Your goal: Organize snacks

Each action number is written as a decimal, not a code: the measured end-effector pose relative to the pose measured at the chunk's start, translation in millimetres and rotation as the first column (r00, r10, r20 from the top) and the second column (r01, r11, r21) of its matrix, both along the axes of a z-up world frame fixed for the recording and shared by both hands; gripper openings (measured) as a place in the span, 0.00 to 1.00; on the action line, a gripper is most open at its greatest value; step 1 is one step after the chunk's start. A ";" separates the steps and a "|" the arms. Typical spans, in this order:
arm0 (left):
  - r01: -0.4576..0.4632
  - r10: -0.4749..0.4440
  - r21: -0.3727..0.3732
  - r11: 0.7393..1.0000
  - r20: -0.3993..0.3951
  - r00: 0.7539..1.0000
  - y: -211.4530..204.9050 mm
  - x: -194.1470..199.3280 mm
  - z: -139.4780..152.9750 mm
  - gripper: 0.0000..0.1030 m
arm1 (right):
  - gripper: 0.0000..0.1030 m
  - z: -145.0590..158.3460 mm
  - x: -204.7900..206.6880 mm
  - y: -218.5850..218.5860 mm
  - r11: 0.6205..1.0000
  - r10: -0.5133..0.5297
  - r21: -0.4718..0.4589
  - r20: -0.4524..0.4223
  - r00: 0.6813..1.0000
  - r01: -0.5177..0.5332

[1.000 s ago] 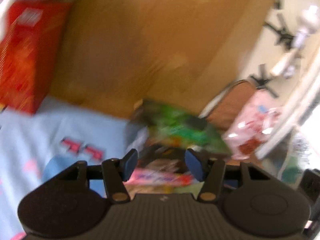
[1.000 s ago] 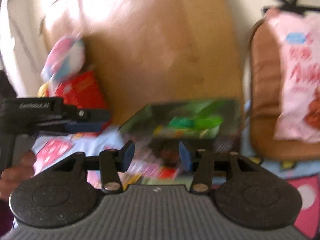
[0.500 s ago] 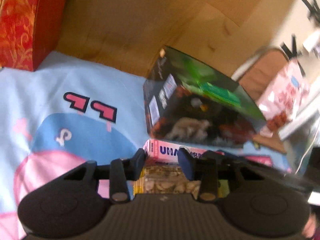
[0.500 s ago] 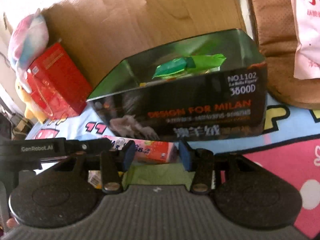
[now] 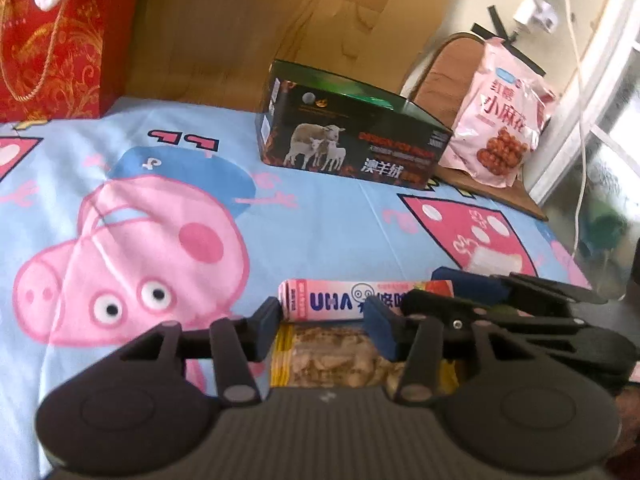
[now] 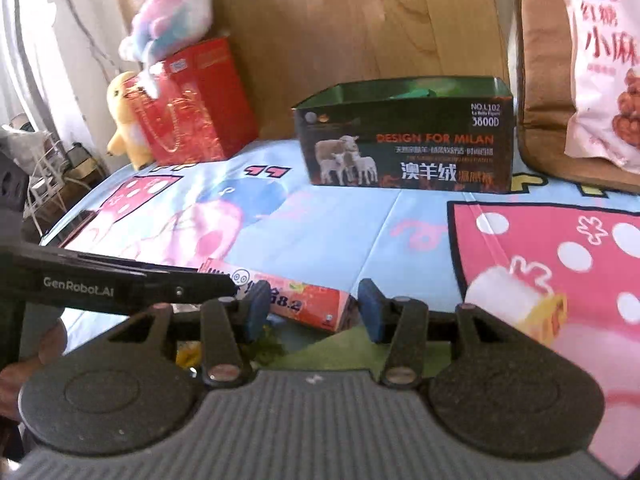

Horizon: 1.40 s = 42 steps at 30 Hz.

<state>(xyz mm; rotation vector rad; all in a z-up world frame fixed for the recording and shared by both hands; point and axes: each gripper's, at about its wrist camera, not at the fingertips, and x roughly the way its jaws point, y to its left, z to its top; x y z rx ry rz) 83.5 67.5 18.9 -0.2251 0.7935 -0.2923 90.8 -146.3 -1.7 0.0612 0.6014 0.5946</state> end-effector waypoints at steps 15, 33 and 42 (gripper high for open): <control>-0.030 0.030 0.003 1.000 0.130 0.991 0.6 -27.1 -11.1 0.50 | 0.53 -8.1 -16.9 4.0 1.000 -0.014 -0.025 0.115 0.993 0.017; -0.016 0.026 -0.081 0.997 0.130 0.991 12.4 -27.2 -13.1 0.54 | 0.58 -9.3 -17.2 9.1 0.998 -0.005 -0.061 0.123 0.992 0.013; -0.014 0.025 -0.088 0.996 0.130 0.991 12.7 -28.1 -13.4 0.56 | 0.58 -9.0 -17.3 10.2 0.997 -0.004 -0.074 0.126 0.992 0.014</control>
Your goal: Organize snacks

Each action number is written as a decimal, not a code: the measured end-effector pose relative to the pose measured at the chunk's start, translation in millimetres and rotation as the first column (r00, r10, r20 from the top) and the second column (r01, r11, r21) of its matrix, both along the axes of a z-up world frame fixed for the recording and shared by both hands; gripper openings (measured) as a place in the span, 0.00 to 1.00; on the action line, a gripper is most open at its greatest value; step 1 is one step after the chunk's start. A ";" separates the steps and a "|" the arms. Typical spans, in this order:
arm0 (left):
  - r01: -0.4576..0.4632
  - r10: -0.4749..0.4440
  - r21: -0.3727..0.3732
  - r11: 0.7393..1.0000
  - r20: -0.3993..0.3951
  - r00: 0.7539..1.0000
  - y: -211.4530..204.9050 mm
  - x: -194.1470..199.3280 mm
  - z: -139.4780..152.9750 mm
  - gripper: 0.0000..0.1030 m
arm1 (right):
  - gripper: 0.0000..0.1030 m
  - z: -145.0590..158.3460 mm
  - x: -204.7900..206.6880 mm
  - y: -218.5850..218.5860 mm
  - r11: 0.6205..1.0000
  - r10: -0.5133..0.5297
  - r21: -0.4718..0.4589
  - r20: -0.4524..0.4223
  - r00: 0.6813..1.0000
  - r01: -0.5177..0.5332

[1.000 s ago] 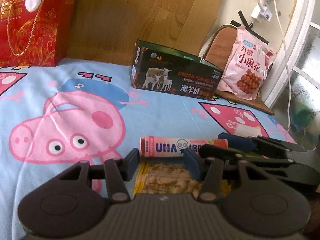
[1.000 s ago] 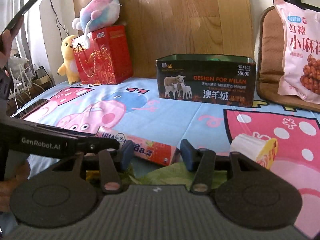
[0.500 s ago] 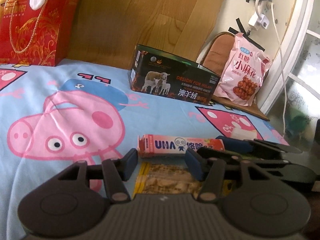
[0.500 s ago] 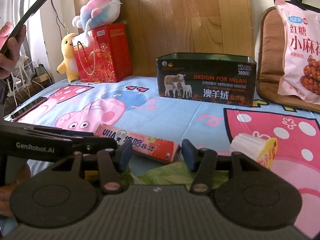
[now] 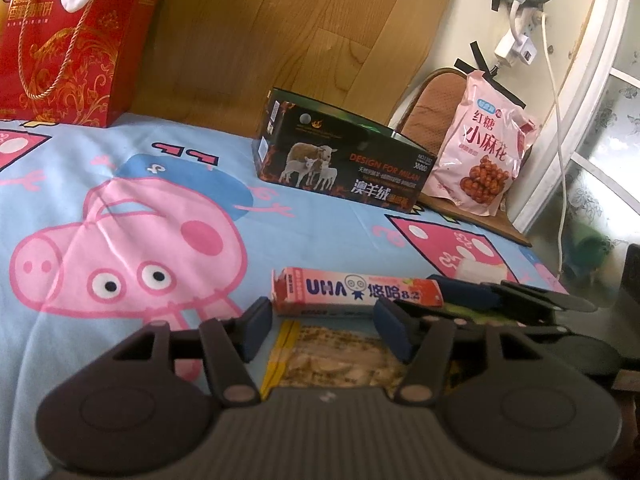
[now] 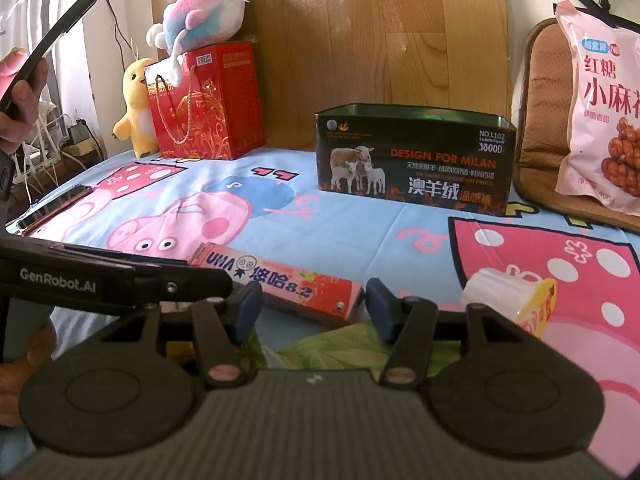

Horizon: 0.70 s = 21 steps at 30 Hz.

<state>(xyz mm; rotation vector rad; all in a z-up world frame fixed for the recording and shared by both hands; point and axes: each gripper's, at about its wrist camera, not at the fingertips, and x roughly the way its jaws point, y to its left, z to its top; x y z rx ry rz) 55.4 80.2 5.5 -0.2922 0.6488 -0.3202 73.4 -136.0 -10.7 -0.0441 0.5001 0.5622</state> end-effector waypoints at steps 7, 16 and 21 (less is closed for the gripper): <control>-0.001 0.001 -0.001 1.000 0.000 1.000 -0.2 -0.3 0.0 0.57 | 0.58 -0.1 -0.2 0.6 1.000 -0.001 -0.005 0.002 1.000 0.001; -0.002 0.002 -0.002 1.000 0.000 1.000 -0.1 -0.6 0.1 0.57 | 0.58 -0.2 -0.1 0.6 1.000 0.001 -0.006 0.002 1.000 -0.001; -0.003 0.003 -0.003 1.000 0.000 1.000 -0.1 -0.7 0.1 0.57 | 0.58 0.1 -0.3 0.7 1.000 0.001 -0.007 0.003 1.000 -0.001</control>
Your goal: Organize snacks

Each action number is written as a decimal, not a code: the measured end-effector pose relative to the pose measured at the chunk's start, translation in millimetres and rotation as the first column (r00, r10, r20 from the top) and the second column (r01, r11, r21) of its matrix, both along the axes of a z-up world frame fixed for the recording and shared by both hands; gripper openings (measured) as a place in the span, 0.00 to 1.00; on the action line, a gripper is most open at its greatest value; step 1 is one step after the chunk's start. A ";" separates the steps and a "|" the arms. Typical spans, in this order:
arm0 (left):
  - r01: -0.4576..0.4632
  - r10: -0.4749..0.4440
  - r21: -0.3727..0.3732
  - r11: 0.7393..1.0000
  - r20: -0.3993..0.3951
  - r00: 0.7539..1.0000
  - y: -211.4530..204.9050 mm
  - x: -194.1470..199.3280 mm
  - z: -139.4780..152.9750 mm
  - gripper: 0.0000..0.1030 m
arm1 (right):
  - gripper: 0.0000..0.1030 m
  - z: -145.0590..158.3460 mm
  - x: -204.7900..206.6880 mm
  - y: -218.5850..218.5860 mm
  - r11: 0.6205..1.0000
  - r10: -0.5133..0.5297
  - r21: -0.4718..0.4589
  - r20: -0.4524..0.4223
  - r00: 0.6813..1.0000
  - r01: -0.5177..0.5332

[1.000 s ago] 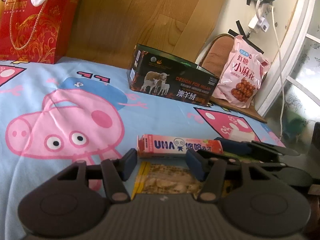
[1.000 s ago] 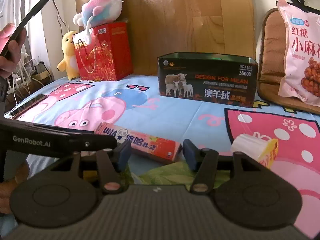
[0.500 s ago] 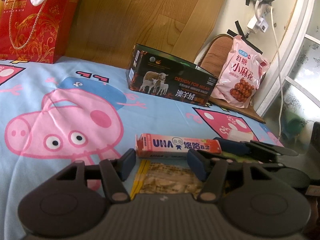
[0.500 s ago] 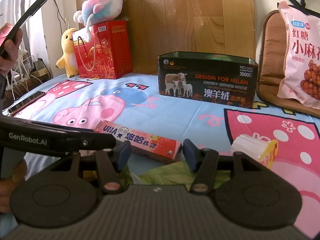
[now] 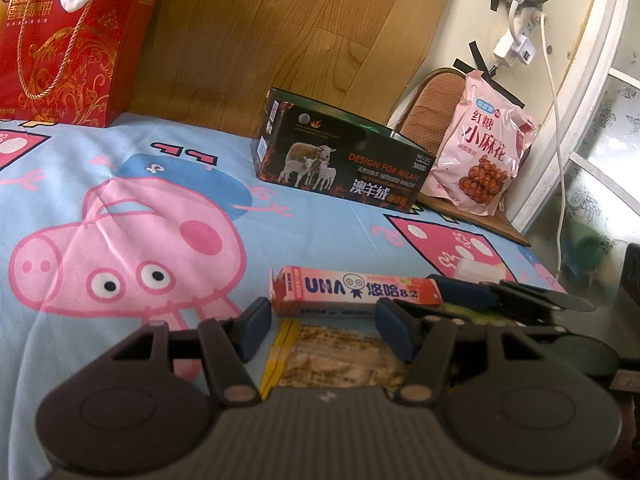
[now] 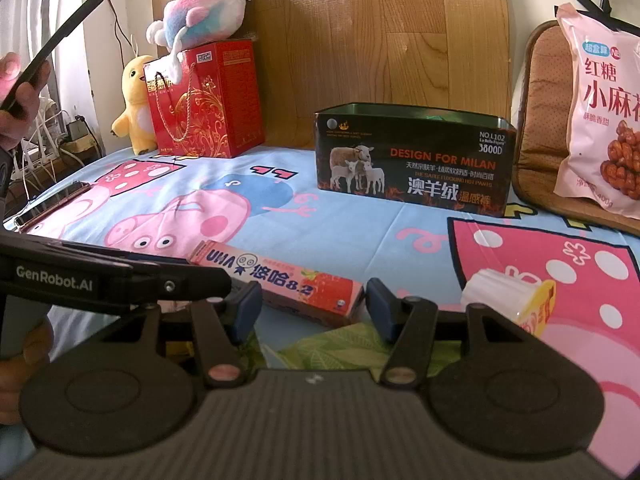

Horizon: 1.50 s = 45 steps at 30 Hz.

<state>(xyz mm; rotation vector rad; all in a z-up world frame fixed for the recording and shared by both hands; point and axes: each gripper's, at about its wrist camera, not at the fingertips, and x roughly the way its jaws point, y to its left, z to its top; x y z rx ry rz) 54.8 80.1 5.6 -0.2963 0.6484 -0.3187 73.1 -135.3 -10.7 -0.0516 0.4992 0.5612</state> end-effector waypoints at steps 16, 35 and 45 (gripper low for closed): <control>-0.058 0.057 -0.113 0.992 -0.009 0.998 20.6 1.9 0.0 0.58 | 0.46 0.9 -12.0 14.6 0.996 0.027 -0.082 0.081 0.996 -0.020; -0.106 0.107 -0.124 0.987 0.001 0.994 27.5 0.4 0.5 0.61 | 0.69 -5.5 -18.8 13.4 0.964 -0.059 -0.250 0.127 0.990 0.089; -0.102 0.102 -0.127 0.987 -0.006 0.995 26.6 0.7 -0.4 0.61 | 0.70 -6.0 -19.4 13.5 0.960 -0.059 -0.264 0.138 0.989 0.094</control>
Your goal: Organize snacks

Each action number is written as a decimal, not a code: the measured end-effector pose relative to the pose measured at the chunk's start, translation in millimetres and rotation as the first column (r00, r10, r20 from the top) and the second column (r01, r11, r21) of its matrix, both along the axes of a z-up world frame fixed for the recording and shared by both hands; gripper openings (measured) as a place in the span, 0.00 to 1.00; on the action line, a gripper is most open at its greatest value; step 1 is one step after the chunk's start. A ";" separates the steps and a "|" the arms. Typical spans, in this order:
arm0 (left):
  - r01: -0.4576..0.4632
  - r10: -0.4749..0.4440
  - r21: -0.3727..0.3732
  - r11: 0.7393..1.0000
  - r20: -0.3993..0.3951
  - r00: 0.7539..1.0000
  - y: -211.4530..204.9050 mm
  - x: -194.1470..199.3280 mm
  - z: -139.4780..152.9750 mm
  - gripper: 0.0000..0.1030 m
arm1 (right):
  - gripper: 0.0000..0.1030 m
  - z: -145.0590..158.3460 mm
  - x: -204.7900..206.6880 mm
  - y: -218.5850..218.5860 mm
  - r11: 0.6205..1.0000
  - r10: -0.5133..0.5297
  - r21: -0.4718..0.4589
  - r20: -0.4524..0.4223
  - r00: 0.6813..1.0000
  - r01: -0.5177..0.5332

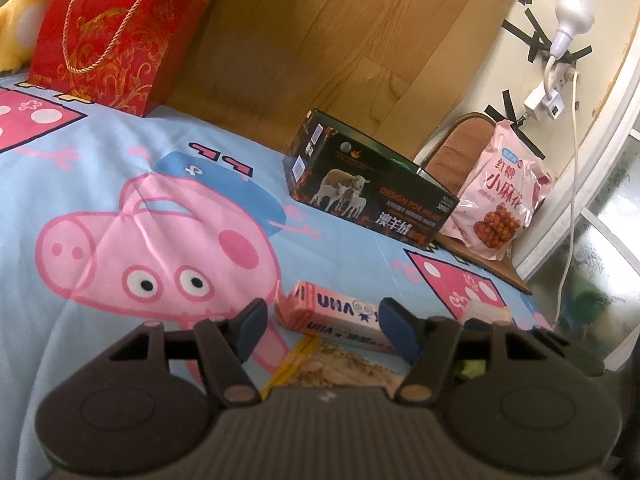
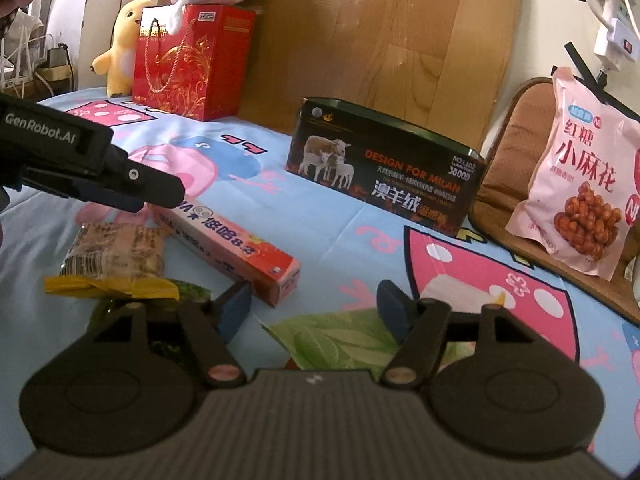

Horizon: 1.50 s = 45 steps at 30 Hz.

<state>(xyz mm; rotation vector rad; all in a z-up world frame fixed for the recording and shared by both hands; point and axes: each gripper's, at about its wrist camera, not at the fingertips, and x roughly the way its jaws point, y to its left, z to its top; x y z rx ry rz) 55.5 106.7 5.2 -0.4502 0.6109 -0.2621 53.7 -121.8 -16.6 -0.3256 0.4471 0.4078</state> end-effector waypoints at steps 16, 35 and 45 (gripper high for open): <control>0.021 -0.021 -0.017 1.000 -0.040 0.999 17.7 9.9 20.8 0.61 | 0.68 6.7 -5.4 10.1 0.995 0.082 -0.051 0.006 0.997 -0.082; 0.081 -0.087 0.066 0.994 0.088 0.992 -32.0 104.1 85.6 0.43 | 0.38 80.0 70.5 -6.9 0.991 0.118 0.053 0.046 0.992 -0.121; -0.034 0.024 0.133 0.990 0.072 0.997 -64.0 199.2 73.5 0.46 | 0.39 77.8 164.7 -4.9 0.998 0.054 -0.011 0.042 0.998 -0.054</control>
